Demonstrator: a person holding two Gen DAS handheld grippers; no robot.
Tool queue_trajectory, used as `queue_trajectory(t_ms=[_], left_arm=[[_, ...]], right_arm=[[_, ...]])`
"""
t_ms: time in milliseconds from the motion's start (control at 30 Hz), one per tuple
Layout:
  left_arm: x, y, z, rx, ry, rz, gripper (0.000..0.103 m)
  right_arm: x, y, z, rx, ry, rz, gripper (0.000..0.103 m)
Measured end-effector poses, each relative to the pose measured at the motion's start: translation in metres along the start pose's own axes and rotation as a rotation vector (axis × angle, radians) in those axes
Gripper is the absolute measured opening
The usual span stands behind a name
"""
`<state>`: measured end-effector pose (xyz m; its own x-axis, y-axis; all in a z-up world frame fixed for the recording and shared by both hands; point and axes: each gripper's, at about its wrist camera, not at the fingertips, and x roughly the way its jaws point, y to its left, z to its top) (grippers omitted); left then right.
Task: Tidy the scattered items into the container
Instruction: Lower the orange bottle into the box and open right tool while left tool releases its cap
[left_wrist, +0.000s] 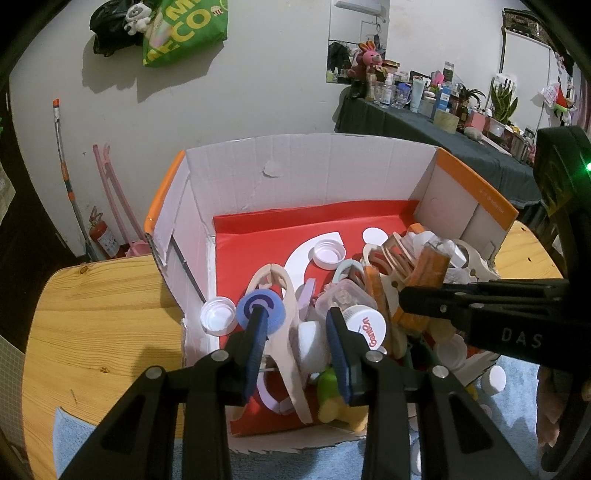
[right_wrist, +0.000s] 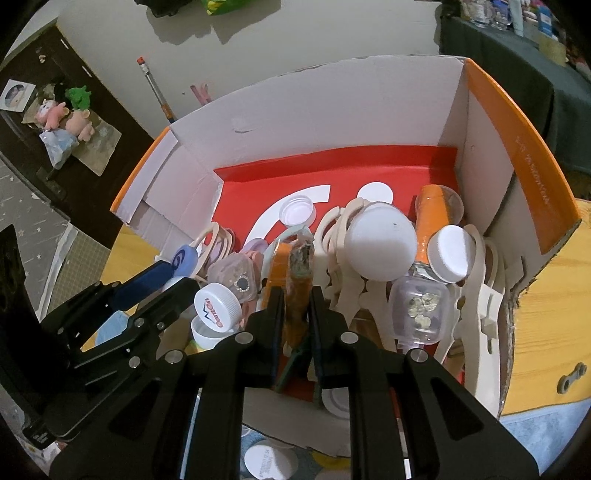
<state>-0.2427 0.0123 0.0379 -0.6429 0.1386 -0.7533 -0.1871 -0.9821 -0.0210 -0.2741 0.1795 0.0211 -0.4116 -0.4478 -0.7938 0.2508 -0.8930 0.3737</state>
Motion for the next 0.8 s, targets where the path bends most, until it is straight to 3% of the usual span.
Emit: queue_trajectory(t_ms=[800], left_arm=[[0.0002,-0.0009,0.0003,0.001,-0.007,-0.003,0.042]], right_arm=[[-0.0083,-0.0002,0.0013,-0.004,-0.006,-0.037,0.016]])
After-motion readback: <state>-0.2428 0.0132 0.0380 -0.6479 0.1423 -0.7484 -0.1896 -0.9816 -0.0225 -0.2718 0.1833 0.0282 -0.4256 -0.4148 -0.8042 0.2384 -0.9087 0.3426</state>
